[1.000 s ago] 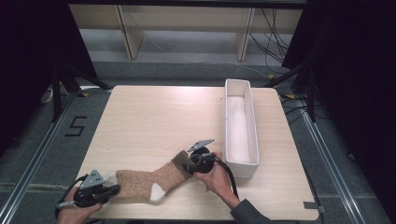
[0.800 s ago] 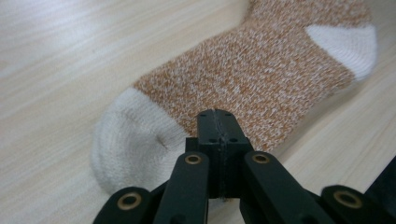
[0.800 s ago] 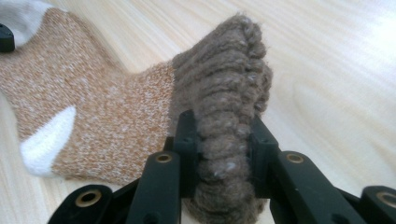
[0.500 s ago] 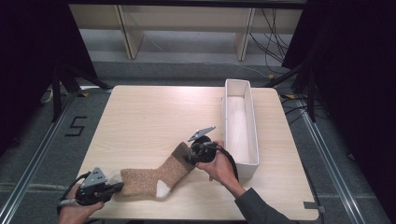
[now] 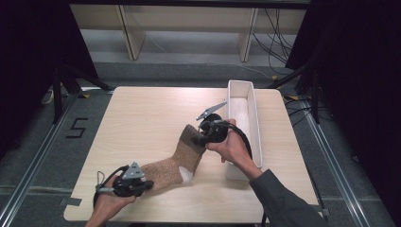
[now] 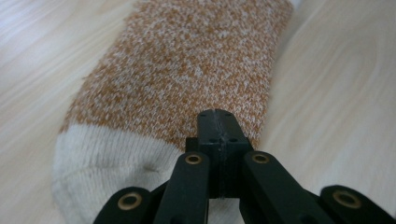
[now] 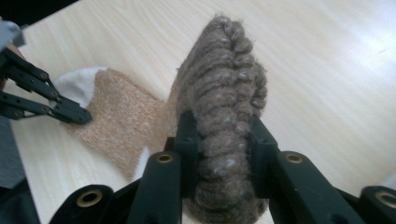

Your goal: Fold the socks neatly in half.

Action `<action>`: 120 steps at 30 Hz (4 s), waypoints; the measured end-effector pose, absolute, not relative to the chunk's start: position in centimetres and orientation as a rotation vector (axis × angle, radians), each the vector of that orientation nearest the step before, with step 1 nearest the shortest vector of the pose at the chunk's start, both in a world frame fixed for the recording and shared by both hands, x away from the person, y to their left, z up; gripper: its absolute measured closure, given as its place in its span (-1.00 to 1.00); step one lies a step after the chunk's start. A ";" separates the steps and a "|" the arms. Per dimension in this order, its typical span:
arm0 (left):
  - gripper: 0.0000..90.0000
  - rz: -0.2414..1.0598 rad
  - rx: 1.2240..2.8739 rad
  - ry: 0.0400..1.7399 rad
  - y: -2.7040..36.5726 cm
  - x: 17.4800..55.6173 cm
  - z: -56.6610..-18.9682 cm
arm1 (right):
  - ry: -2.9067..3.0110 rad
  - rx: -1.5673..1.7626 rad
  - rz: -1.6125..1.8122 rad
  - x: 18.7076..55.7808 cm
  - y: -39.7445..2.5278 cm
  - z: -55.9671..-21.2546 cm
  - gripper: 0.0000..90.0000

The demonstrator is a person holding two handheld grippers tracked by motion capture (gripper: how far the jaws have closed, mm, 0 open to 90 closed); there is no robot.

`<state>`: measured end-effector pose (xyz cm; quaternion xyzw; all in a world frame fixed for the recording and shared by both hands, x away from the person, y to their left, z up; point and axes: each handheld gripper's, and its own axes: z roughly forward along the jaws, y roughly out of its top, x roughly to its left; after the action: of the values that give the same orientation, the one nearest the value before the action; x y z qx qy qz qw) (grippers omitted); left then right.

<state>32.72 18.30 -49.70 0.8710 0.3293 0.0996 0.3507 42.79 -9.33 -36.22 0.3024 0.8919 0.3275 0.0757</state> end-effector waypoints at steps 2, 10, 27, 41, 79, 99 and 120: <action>0.99 0.270 2.264 0.836 17.2 33.4 -49.7 | 2.671 0.921 0.938 42.8 -9.0 -35.5 0.60; 0.98 0.261 2.197 0.826 16.5 33.5 -49.2 | 2.681 0.815 0.847 42.0 -6.7 -36.0 0.59; 0.98 0.256 2.145 0.903 19.8 32.1 -50.0 | 2.755 0.756 0.859 40.8 -2.0 -37.8 0.55; 0.94 0.257 2.033 0.947 23.4 29.3 -48.6 | 2.810 0.798 0.902 40.1 0.3 -40.5 0.49; 0.90 0.263 1.973 0.994 25.1 28.4 -48.8 | 2.916 0.728 1.111 38.2 2.7 -41.3 0.34; 0.94 0.286 2.044 0.963 22.4 31.2 -49.2 | 2.946 0.590 0.857 37.0 1.8 -44.7 0.61; 0.95 0.303 2.068 0.971 22.2 31.5 -49.4 | 3.013 0.495 0.935 35.8 2.7 -45.8 0.78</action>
<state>31.50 22.21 -49.44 0.8200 0.3850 0.1201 0.4062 35.82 2.73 -45.83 0.1551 0.9432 0.2928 -0.0257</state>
